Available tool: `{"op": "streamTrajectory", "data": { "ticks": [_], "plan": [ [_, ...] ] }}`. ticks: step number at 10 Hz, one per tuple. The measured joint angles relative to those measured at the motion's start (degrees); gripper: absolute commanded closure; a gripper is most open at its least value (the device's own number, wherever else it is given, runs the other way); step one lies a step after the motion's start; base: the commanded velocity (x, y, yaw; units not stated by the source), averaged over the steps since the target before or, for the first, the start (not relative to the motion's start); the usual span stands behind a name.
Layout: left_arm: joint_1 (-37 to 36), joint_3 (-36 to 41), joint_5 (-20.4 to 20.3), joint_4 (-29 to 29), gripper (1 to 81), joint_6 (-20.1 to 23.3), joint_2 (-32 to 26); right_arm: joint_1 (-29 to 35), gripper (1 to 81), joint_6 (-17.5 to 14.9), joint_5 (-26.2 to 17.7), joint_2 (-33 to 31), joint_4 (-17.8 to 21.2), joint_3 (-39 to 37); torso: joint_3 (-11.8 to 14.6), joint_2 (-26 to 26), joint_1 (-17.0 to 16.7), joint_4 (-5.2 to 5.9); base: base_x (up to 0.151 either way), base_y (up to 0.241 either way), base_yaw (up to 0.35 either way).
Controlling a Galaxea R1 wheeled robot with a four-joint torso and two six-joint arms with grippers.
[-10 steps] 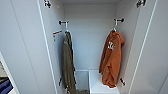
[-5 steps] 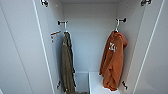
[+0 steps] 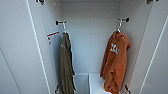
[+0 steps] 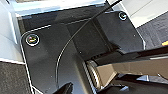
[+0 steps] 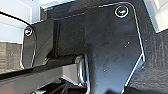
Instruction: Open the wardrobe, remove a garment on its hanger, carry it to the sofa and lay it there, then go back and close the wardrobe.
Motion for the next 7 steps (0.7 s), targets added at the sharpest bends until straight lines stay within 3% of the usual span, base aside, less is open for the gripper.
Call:
{"op": "streamTrajectory", "data": {
  "ticks": [7],
  "plan": [
    [0.0, 0.0, 0.0, 0.0, 1.0, 0.0, 0.0, 0.0, 1.0, 0.0, 0.0, 0.0, 0.0, 0.0, 0.0, 0.0, 0.0, 0.0, 0.101, 0.0, 0.0]
  ]
}}
